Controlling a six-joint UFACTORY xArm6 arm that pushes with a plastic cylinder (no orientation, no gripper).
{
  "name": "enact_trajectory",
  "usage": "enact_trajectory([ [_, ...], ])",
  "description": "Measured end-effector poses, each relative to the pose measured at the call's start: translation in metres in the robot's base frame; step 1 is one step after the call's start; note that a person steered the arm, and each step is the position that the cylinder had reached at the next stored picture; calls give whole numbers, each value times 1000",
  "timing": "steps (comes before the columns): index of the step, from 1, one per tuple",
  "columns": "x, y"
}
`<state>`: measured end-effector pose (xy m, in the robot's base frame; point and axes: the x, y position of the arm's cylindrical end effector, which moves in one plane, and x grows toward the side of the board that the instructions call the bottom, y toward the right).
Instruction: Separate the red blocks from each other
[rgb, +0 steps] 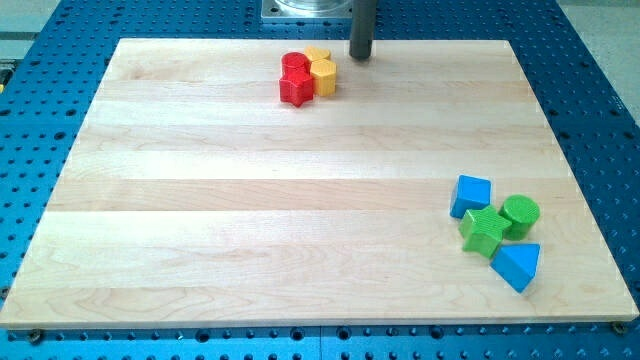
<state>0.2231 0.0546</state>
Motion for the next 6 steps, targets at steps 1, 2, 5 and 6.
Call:
enact_trajectory([
  [1,15,-23],
  [2,-3,-36],
  [5,127,-100],
  [6,113,-98],
])
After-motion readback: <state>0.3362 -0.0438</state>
